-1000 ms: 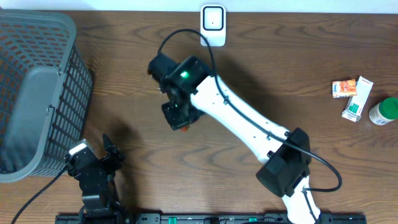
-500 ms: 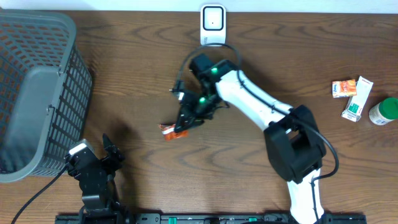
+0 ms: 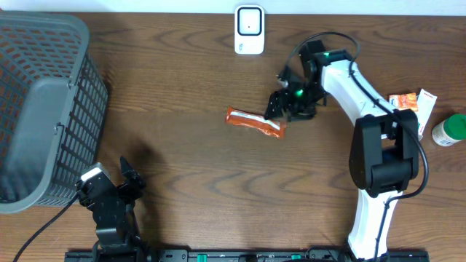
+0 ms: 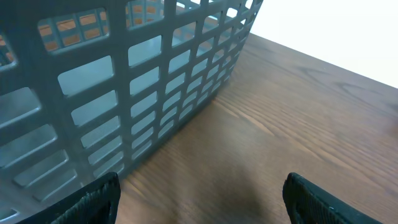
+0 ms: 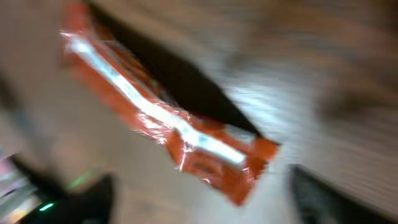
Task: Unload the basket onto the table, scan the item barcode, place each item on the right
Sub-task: 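Carry the TOP bar up toward the white scanner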
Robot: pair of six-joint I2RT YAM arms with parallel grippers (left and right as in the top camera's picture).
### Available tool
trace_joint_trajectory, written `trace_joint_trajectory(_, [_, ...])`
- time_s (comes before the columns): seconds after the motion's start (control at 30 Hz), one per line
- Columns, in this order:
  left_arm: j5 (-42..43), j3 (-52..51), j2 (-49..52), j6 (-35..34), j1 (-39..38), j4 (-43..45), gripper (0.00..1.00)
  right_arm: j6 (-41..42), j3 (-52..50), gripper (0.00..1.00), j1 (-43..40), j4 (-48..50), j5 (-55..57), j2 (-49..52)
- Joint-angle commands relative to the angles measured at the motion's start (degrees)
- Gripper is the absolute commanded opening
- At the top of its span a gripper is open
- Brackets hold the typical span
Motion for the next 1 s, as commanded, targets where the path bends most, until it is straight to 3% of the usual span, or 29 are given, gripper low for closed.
trace_joint_trajectory(0.0, [-0.8, -0.4, -0.2, -0.3, 0.1, 0.0, 0.84, 0.2, 0.2, 0.99, 0.2, -0.2, 11.0, 0.0])
trace_joint_trajectory(0.17, [-0.8, -0.4, -0.2, -0.3, 0.1, 0.0, 0.84, 4.9, 4.8, 0.96, -0.3, -3.1, 13.6, -0.3])
trace_joint_trajectory(0.23, [-0.8, -0.4, -0.2, -0.3, 0.1, 0.0, 0.84, 5.2, 7.5, 0.73, -0.2, -5.1, 12.7, -0.4])
trace_joint_trajectory(0.3, [-0.8, -0.4, -0.2, -0.3, 0.1, 0.0, 0.84, 5.7, 10.5, 0.31, 0.2, -6.9, 11.4, -0.4])
trace_joint_trajectory(0.37, [-0.8, -0.4, -0.2, -0.3, 0.1, 0.0, 0.84, 8.5, 12.4, 0.02, 0.7, -7.5, 11.2, -0.4])
trace_joint_trajectory(0.43, [-0.8, -0.4, -0.2, -0.3, 0.1, 0.0, 0.84, 13.1, 13.1, 0.01, 2.1, -6.9, 10.6, -0.4])
trace_joint_trajectory(0.97, [-0.8, -0.4, -0.2, -0.3, 0.1, 0.0, 0.84, 15.7, 2.3, 0.01, 12.7, 11.4, 14.2, -0.2])
